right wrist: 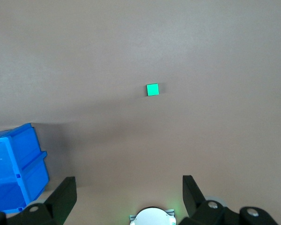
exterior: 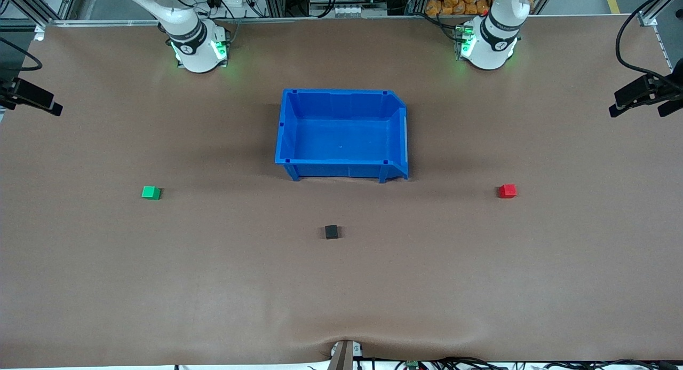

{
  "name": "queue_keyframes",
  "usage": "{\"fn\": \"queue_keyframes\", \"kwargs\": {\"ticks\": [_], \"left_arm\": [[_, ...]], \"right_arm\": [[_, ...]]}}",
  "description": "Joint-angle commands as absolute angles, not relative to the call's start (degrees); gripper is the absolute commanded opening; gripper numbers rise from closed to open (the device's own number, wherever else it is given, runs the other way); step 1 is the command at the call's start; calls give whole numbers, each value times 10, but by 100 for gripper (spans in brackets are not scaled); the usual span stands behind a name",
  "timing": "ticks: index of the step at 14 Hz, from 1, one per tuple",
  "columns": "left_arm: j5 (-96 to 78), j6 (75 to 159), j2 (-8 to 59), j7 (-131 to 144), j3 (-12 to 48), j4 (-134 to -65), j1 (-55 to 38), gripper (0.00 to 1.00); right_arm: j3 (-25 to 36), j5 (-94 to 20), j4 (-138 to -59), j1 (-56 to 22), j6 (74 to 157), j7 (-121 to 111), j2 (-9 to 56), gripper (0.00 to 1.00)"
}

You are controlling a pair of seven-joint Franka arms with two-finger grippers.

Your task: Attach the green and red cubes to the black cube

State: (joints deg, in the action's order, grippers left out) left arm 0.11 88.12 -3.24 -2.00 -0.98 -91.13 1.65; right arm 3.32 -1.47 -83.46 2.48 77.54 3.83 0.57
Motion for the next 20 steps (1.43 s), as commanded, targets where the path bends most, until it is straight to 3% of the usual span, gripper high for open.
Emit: {"fn": "queue_keyframes", "kwargs": {"ticks": [1, 13, 20], "left_arm": [[-9, 868, -27, -26, -11, -897, 24, 100], [-9, 869, 26, -27, -11, -896, 26, 100], [-7, 910, 141, -27, -11, -875, 21, 100]], "right_arm": [[35, -9, -826, 18, 772, 40, 7, 100], [35, -18, -829, 7, 767, 46, 38, 100], [35, -11, -830, 3, 771, 25, 81, 100]]}}
